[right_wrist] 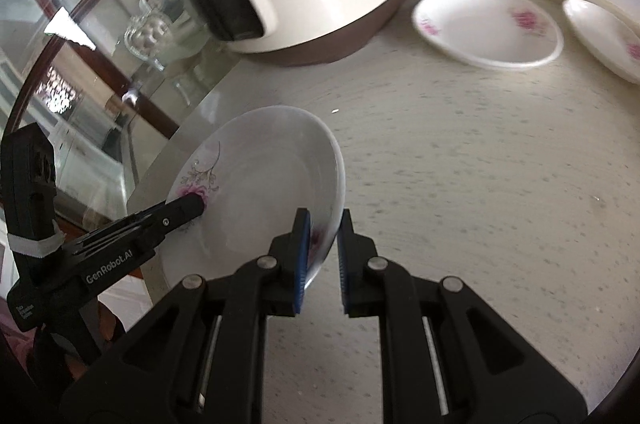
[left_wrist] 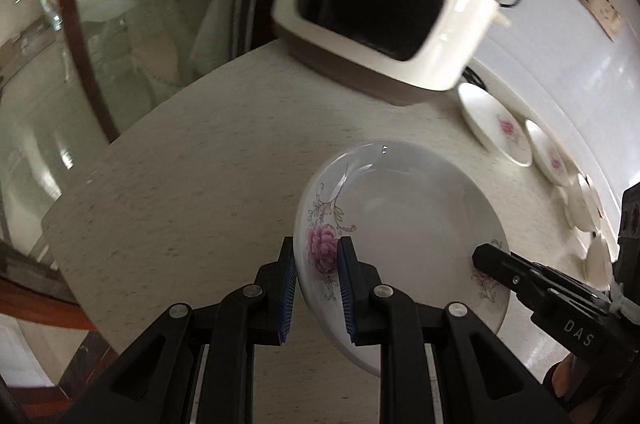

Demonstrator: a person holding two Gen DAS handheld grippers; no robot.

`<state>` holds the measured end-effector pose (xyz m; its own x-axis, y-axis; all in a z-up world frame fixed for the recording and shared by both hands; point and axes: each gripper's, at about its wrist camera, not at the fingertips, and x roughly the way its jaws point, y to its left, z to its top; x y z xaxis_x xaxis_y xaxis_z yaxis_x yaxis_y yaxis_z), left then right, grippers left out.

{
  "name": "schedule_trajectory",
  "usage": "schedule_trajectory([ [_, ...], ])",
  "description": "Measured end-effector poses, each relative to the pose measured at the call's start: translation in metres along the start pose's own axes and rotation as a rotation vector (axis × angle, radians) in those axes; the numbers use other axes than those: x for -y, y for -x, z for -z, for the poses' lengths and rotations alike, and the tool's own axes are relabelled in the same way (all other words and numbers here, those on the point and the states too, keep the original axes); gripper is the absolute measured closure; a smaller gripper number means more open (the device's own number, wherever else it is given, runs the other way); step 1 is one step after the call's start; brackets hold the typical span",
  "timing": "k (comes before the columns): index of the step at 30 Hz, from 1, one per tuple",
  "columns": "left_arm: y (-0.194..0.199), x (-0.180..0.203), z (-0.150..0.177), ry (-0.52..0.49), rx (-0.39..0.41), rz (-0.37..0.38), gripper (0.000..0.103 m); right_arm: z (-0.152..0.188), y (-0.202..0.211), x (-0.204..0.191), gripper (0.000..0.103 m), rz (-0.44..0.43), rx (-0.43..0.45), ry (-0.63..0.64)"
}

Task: Organize plates and bowls
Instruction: 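Carry the plate with both grippers toward the counter corner by the glass cabinet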

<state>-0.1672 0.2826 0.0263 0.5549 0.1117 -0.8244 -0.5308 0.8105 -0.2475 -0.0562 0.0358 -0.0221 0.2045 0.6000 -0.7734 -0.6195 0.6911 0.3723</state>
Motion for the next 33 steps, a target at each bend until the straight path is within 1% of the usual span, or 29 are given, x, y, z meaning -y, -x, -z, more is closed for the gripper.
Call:
schedule_trajectory([
  [5, -0.001, -0.021, 0.002, 0.053, -0.006, -0.027, 0.082, -0.004, -0.016, -0.014, 0.087, -0.018, -0.028, 0.048],
  [9, -0.002, -0.031, 0.001, 0.083, -0.008, -0.048, 0.081, -0.008, -0.025, -0.025, 0.087, -0.025, -0.041, 0.096],
  [15, -0.001, -0.043, -0.003, 0.099, 0.01, -0.09, 0.081, -0.013, -0.039, -0.037, 0.086, -0.019, -0.059, 0.153],
  [21, -0.002, -0.044, -0.002, 0.11, 0.017, -0.109, 0.081, -0.017, -0.043, -0.04, 0.086, -0.022, -0.064, 0.187],
  [26, -0.005, -0.038, 0.001, 0.096, 0.018, -0.117, 0.081, -0.014, -0.041, -0.038, 0.086, -0.03, -0.072, 0.176],
  [28, -0.007, -0.039, 0.002, 0.092, 0.02, -0.12, 0.079, -0.013, -0.044, -0.039, 0.086, -0.034, -0.076, 0.167],
  [29, -0.008, -0.036, 0.001, 0.088, 0.022, -0.127, 0.079, -0.013, -0.045, -0.038, 0.083, -0.038, -0.081, 0.164],
  [31, -0.005, -0.035, -0.001, 0.077, 0.026, -0.138, 0.074, -0.014, -0.047, -0.041, 0.081, -0.039, -0.093, 0.16],
  [32, -0.005, -0.033, -0.001, 0.073, 0.03, -0.148, 0.064, -0.014, -0.046, -0.041, 0.073, -0.044, -0.092, 0.156],
  [33, -0.004, -0.033, -0.002, 0.068, 0.035, -0.164, 0.052, -0.015, -0.043, -0.042, 0.068, -0.053, -0.079, 0.156],
])
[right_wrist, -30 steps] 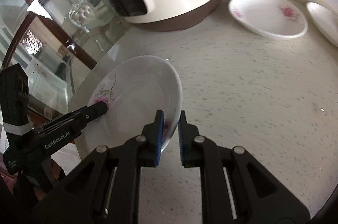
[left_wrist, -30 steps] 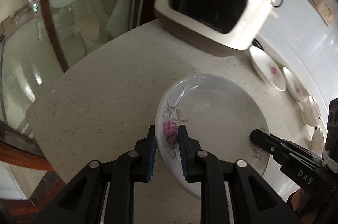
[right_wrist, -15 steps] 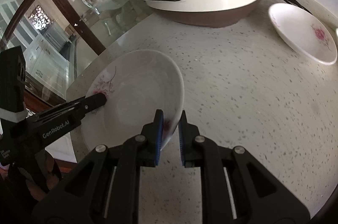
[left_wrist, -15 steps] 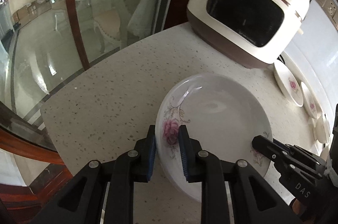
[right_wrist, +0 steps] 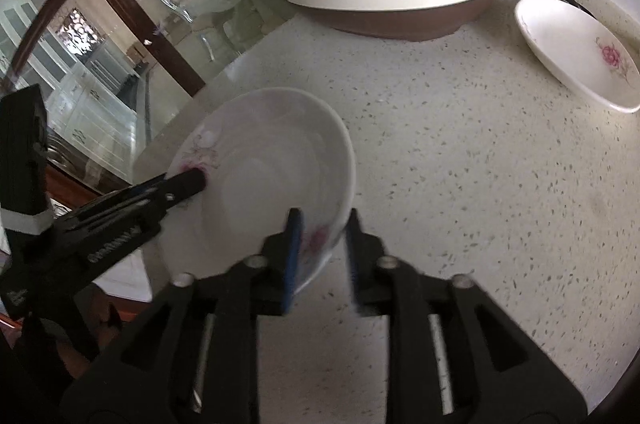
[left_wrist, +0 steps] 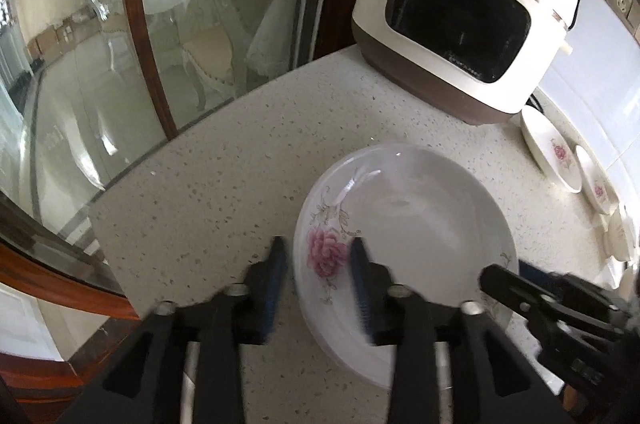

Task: Organize plates and bowls
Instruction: 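Carry the plate with both grippers toward the counter corner by the glass cabinet, then lower the plate onto the counter and open both grippers, then move both grippers to the rose plate beside the rice cooker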

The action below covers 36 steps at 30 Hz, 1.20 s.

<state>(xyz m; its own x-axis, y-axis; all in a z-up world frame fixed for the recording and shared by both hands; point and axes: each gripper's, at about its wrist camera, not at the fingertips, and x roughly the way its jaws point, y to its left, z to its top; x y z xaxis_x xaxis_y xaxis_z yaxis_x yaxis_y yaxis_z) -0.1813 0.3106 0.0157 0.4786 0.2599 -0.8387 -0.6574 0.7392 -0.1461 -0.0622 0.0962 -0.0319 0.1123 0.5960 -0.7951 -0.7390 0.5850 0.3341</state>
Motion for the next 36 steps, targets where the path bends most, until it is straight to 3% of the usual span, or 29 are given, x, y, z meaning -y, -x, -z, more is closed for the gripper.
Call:
schedule_trajectory([
  [2, 0.005, 0.0, -0.001, 0.003, 0.024, -0.027, 0.045, 0.0, 0.006, -0.003, 0.052, 0.0, 0.03, 0.008],
  [7, 0.022, 0.003, -0.005, -0.013, 0.116, -0.058, 0.039, -0.002, 0.024, -0.002, 0.046, -0.006, 0.085, -0.006],
  [10, 0.045, 0.016, -0.007, -0.067, 0.241, -0.054, 0.037, 0.003, 0.033, 0.007, 0.045, 0.006, 0.112, -0.044],
  [11, 0.054, 0.022, -0.007, -0.086, 0.287, -0.043, 0.03, 0.005, 0.035, 0.01, 0.045, 0.015, 0.122, -0.054],
  [12, 0.063, 0.027, -0.007, -0.104, 0.326, -0.028, 0.016, 0.008, 0.039, 0.015, 0.044, 0.031, 0.14, -0.066],
  [14, 0.078, 0.041, -0.009, -0.143, 0.403, 0.043, 0.0, 0.013, 0.048, 0.024, 0.032, 0.062, 0.174, -0.084],
  [15, 0.085, 0.052, -0.011, -0.167, 0.427, 0.09, 0.0, 0.016, 0.053, 0.03, 0.027, 0.086, 0.194, -0.097],
  [17, 0.085, 0.072, -0.017, -0.208, 0.4, 0.134, 0.0, 0.023, 0.065, 0.04, 0.02, 0.134, 0.226, -0.123],
  [21, 0.058, 0.121, -0.023, -0.287, 0.227, 0.18, 0.0, 0.032, 0.086, 0.066, 0.02, 0.225, 0.242, -0.187],
  [24, 0.033, 0.152, -0.018, -0.33, 0.092, 0.267, 0.0, 0.044, 0.099, 0.092, 0.019, 0.29, 0.218, -0.258],
  [26, 0.026, 0.169, -0.015, -0.342, 0.056, 0.318, 0.0, 0.052, 0.107, 0.106, 0.019, 0.314, 0.214, -0.296],
  [31, 0.009, 0.203, -0.016, -0.318, 0.056, 0.377, 0.0, 0.07, 0.14, 0.134, 0.019, 0.399, 0.255, -0.383],
  [36, 0.013, 0.223, -0.017, -0.34, 0.158, 0.388, 0.0, 0.081, 0.175, 0.15, 0.014, 0.459, 0.38, -0.422],
])
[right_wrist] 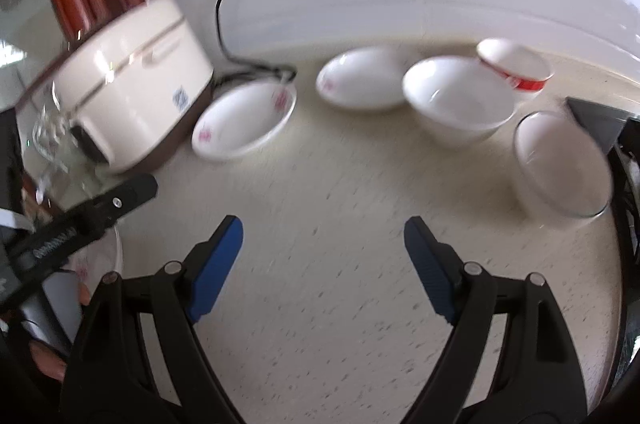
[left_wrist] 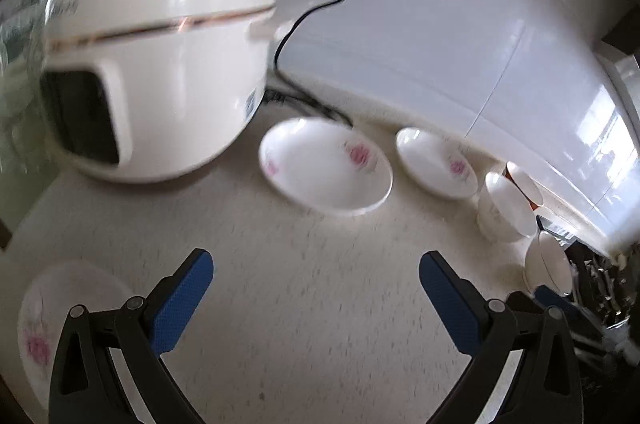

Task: Organize plates and bowls
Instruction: 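Move both grippers to the rose plate beside the rice cooker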

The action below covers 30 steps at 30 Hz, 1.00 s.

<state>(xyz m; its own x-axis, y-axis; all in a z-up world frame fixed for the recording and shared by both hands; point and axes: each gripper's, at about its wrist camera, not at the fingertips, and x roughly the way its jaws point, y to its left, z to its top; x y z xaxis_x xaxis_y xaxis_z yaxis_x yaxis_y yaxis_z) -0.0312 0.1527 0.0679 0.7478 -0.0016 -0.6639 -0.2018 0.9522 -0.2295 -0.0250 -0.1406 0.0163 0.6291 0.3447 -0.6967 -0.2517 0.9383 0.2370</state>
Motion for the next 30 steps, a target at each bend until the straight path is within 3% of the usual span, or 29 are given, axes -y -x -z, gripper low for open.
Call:
schedule_trajectory([
  [2, -0.004, 0.003, -0.002, -0.036, 0.006, -0.017, 0.0, -0.007, -0.001, 0.005, 0.004, 0.009, 0.004, -0.023],
  [5, -0.02, 0.003, -0.001, -0.057, -0.052, -0.055, 0.0, -0.021, -0.019, 0.004, 0.004, 0.052, -0.044, -0.001],
  [9, -0.052, -0.013, 0.0, 0.007, -0.146, -0.079, 0.0, -0.032, -0.043, -0.009, 0.004, 0.082, -0.099, 0.099],
  [16, -0.075, -0.028, -0.004, 0.099, -0.183, -0.104, 0.0, -0.041, -0.097, -0.01, 0.005, 0.066, -0.228, 0.079],
  [20, -0.084, -0.033, -0.012, 0.16, -0.181, -0.103, 0.0, -0.052, -0.117, -0.003, 0.014, -0.036, -0.265, -0.033],
  [30, -0.104, -0.055, -0.026, 0.341, -0.162, -0.122, 0.004, -0.079, -0.161, -0.014, 0.04, -0.112, -0.313, -0.053],
])
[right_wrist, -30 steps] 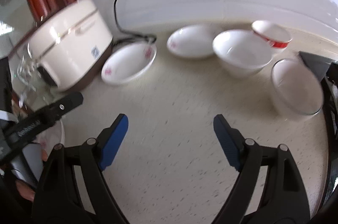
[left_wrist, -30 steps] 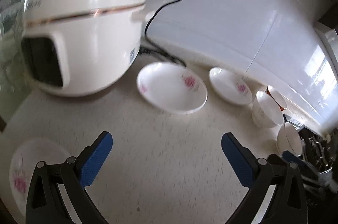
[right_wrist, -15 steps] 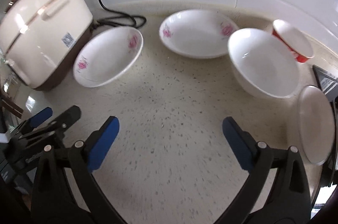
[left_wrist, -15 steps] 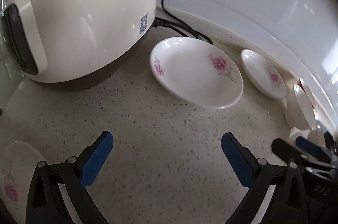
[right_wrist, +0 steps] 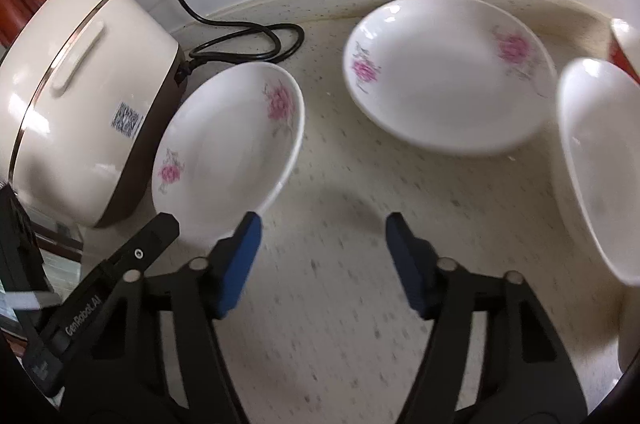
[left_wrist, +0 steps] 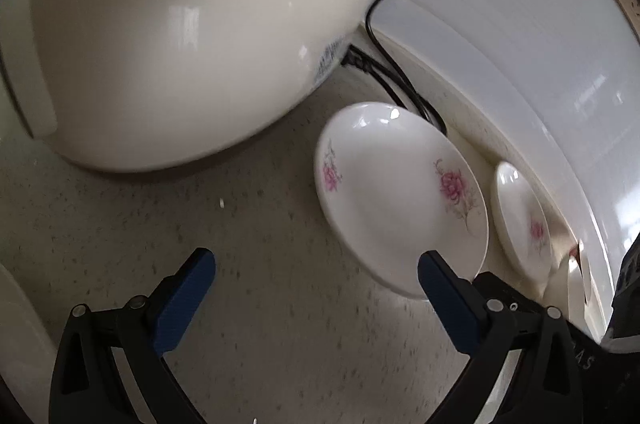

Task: Organize plates and bowls
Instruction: 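Move both grippers to the rose plate beside the rice cooker, then close the left gripper on the rose plate rim while the right gripper grips it too, then lift the second rose plate and carry it toward the first plate with both grippers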

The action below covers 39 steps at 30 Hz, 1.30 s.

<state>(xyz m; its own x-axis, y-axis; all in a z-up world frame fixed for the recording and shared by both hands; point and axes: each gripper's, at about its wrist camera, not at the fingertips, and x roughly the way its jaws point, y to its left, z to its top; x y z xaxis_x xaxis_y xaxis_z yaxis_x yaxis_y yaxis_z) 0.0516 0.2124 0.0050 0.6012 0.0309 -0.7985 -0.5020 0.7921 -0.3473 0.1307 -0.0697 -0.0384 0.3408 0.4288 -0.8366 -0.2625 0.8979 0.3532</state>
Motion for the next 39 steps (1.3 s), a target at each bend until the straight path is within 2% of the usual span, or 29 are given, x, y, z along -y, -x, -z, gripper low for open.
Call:
schedule_trajectory([
  [1, -0.001, 0.0, -0.002, 0.001, 0.005, -0.007, 0.005, -0.002, -0.001, 0.0, 0.043, -0.012, 0.004, -0.006],
  [3, -0.004, 0.002, -0.006, -0.004, 0.018, -0.03, 0.016, -0.012, -0.006, -0.003, 0.045, -0.038, 0.003, -0.011],
  [5, -0.006, 0.002, -0.009, -0.01, 0.034, -0.057, 0.019, -0.02, -0.012, -0.009, 0.049, -0.057, -0.007, -0.001],
  [11, -0.008, -0.002, -0.017, 0.023, 0.06, -0.076, 0.019, -0.039, -0.019, -0.017, 0.051, -0.124, 0.013, -0.009],
  [13, -0.01, 0.001, -0.019, 0.015, 0.068, -0.089, 0.019, -0.045, -0.027, -0.018, 0.052, -0.115, 0.0, 0.005],
  [17, -0.015, 0.003, -0.024, 0.001, 0.075, -0.114, 0.022, -0.056, -0.042, -0.019, 0.066, -0.11, -0.015, 0.01],
  [19, -0.019, 0.006, -0.027, -0.015, 0.076, -0.135, 0.03, -0.058, -0.046, -0.018, 0.07, -0.13, -0.008, 0.007],
  [20, -0.019, 0.007, -0.029, -0.024, 0.075, -0.139, 0.038, -0.06, -0.049, -0.017, 0.073, -0.138, -0.002, 0.011],
  [21, -0.02, 0.008, -0.029, -0.04, 0.079, -0.137, 0.054, -0.059, -0.049, -0.016, 0.075, -0.145, 0.006, 0.017],
  [23, -0.022, 0.011, -0.029, -0.075, 0.073, -0.116, 0.072, -0.056, -0.049, -0.012, 0.089, -0.16, 0.014, 0.021],
  [24, -0.025, 0.016, -0.029, -0.084, 0.072, -0.109, 0.075, -0.054, -0.05, -0.009, 0.091, -0.171, 0.014, 0.019],
  [29, -0.024, 0.017, -0.027, -0.09, 0.058, -0.086, 0.08, -0.04, -0.034, -0.003, 0.091, -0.15, 0.041, 0.033],
  [34, -0.022, 0.026, -0.018, -0.123, 0.046, -0.074, 0.08, -0.026, -0.021, 0.009, 0.091, -0.141, 0.051, 0.01],
  [37, -0.02, 0.025, -0.016, -0.116, 0.04, -0.065, 0.075, -0.018, -0.015, 0.012, 0.091, -0.137, 0.043, 0.021],
  [39, -0.02, 0.025, -0.017, -0.118, 0.043, -0.068, 0.065, -0.018, -0.016, 0.012, 0.09, -0.136, 0.039, 0.026],
])
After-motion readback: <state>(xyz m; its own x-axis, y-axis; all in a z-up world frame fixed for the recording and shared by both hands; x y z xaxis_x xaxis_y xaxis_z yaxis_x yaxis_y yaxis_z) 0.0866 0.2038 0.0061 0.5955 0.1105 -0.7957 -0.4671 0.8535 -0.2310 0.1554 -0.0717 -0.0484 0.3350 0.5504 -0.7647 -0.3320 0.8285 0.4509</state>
